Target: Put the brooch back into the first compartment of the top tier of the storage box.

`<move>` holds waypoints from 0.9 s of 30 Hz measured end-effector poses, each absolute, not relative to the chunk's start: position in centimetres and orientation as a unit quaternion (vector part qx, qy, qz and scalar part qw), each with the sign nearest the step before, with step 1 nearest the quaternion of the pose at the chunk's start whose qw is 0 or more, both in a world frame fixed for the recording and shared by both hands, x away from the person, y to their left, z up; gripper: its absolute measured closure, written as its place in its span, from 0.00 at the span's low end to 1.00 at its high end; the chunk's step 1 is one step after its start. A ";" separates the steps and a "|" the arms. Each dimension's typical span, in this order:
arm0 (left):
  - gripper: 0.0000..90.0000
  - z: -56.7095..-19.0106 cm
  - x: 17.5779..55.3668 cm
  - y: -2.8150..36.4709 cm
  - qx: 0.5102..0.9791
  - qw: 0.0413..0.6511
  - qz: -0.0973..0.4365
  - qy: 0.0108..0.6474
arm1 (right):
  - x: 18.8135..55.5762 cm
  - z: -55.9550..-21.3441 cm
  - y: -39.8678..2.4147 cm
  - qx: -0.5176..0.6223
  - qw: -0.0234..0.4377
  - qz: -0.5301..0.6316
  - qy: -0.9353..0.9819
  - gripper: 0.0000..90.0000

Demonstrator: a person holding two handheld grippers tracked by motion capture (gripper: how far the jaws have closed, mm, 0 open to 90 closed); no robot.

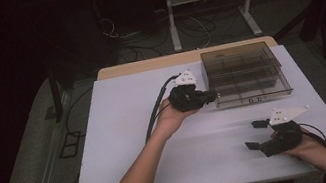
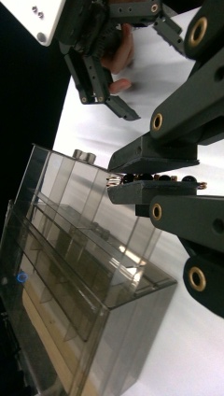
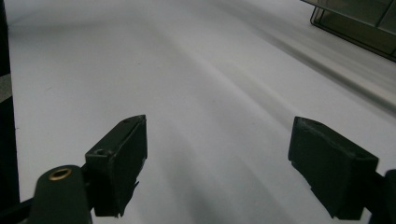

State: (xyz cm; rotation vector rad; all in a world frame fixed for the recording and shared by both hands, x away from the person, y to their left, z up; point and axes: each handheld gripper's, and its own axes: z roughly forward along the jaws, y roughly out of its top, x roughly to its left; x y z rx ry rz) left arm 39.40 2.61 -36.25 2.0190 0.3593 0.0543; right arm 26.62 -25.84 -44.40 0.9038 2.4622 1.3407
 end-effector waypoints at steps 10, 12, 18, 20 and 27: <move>0.92 -36.0 40.3 0.5 0.843 0.518 0.021 0.143 | 26.6 -44.4 -25.8 0.307 0.097 0.454 0.831 0.21; 0.92 -36.1 40.5 0.1 0.843 0.518 0.021 0.142 | 26.6 -44.4 -25.9 0.306 0.097 0.454 0.831 0.21; 0.92 -36.3 41.0 -1.3 0.849 0.509 0.027 0.138 | 26.6 -44.4 -25.9 0.306 0.098 0.455 0.831 0.21; 0.92 -36.4 41.2 -1.6 0.850 0.508 0.029 0.139 | 26.6 -44.4 -25.9 0.306 0.098 0.455 0.831 0.21; 0.92 -37.1 42.0 -2.7 0.856 0.495 0.040 0.144 | 26.6 -44.4 -25.9 0.305 0.098 0.456 0.830 0.21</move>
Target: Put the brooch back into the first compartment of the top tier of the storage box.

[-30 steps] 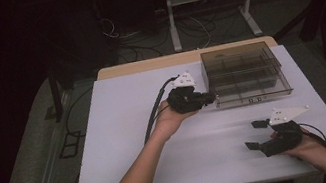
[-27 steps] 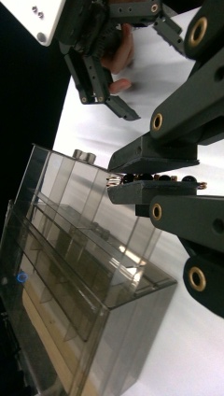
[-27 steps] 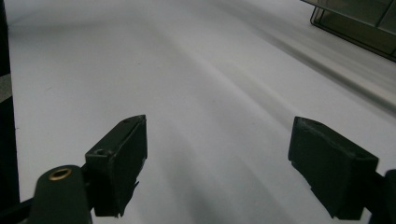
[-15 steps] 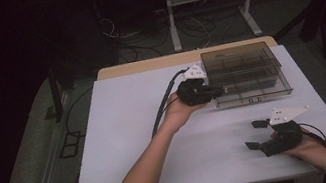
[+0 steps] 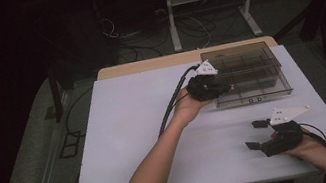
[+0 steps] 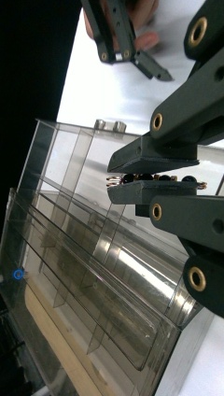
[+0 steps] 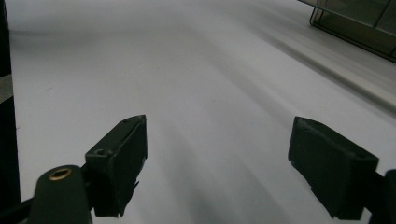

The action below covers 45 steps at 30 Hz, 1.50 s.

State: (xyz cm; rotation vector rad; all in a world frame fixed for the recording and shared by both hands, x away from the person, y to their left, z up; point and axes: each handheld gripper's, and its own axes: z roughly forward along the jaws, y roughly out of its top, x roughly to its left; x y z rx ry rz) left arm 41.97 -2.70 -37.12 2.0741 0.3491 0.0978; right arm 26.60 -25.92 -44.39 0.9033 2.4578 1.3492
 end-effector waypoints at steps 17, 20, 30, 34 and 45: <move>0.91 -38.7 42.7 -3.9 0.871 0.465 0.039 0.156 | 26.6 -44.4 -25.9 0.305 0.098 0.457 0.830 0.21; 0.91 -38.9 42.6 -4.1 0.873 0.460 0.041 0.156 | 26.6 -44.4 -25.9 0.305 0.098 0.456 0.831 0.21; 0.87 -38.8 42.6 -4.1 0.870 0.465 0.036 0.159 | 26.6 -44.3 -26.0 0.305 0.098 0.456 0.830 0.21; 0.83 -38.5 42.5 -3.8 0.865 0.475 0.028 0.160 | 26.7 -44.4 -26.0 0.306 0.098 0.458 0.829 0.21; 0.72 -37.5 41.9 -1.4 0.855 0.491 0.017 0.166 | 27.2 -44.5 -25.9 0.304 0.094 0.457 0.831 0.21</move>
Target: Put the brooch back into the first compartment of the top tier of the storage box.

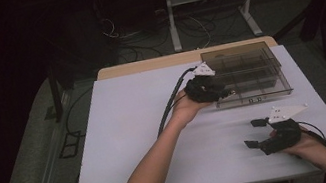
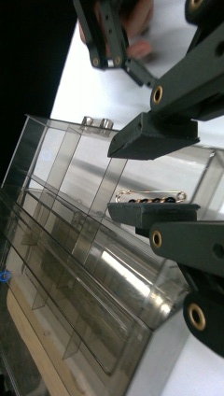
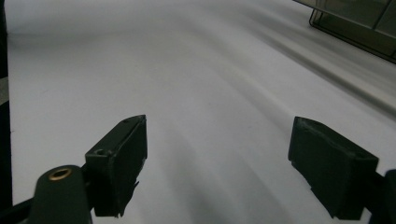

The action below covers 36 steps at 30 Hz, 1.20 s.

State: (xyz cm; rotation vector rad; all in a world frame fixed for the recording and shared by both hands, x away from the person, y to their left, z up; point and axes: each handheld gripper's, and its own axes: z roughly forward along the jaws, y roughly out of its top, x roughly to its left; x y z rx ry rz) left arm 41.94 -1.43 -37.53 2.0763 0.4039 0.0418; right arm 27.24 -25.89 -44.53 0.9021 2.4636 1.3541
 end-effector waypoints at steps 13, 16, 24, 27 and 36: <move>0.54 -37.4 40.4 2.3 0.848 0.497 0.030 0.184 | 27.4 -44.5 -25.9 0.309 0.094 0.456 0.829 0.21; 0.49 -37.6 39.9 3.3 0.847 0.496 0.033 0.187 | 27.4 -44.5 -25.9 0.309 0.094 0.455 0.830 0.21; 0.40 -38.5 38.3 6.4 0.843 0.497 0.038 0.201 | 27.4 -44.5 -25.8 0.308 0.096 0.453 0.831 0.21; 0.38 -38.7 37.7 7.5 0.840 0.499 0.042 0.209 | 27.4 -44.5 -25.7 0.305 0.096 0.450 0.834 0.21; 0.27 -39.4 35.6 10.6 0.836 0.501 0.057 0.218 | 27.2 -44.4 -25.8 0.302 0.098 0.454 0.833 0.21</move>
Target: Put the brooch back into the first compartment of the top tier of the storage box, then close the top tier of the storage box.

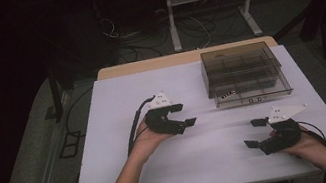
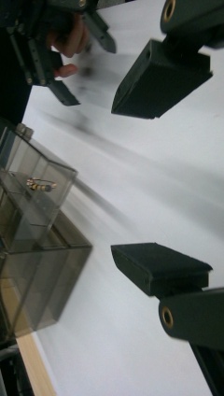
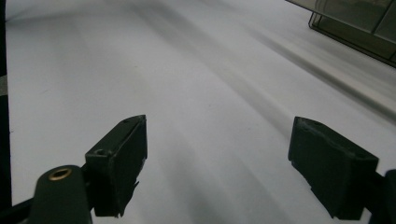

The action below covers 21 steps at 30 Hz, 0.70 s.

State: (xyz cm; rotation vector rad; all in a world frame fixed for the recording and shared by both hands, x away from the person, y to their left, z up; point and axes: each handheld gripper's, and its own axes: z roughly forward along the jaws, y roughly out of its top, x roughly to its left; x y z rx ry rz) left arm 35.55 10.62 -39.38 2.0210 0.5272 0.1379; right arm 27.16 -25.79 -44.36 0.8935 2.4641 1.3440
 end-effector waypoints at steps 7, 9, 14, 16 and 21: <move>0.14 -40.1 34.1 13.4 0.829 0.503 0.065 0.236 | 27.2 -44.3 -25.8 0.303 0.098 0.455 0.832 0.21; 0.13 -40.2 33.6 14.1 0.828 0.503 0.069 0.239 | 27.2 -44.3 -25.8 0.303 0.099 0.455 0.831 0.21; 0.03 -40.8 32.7 15.1 0.829 0.492 0.073 0.255 | 27.2 -44.3 -25.8 0.301 0.102 0.458 0.831 0.21; 0.01 -41.0 32.2 15.6 0.829 0.491 0.074 0.258 | 27.2 -44.3 -25.8 0.300 0.100 0.458 0.831 0.21; 0.00 -41.5 31.3 17.1 0.824 0.495 0.079 0.264 | 27.2 -44.3 -25.8 0.305 0.097 0.459 0.829 0.21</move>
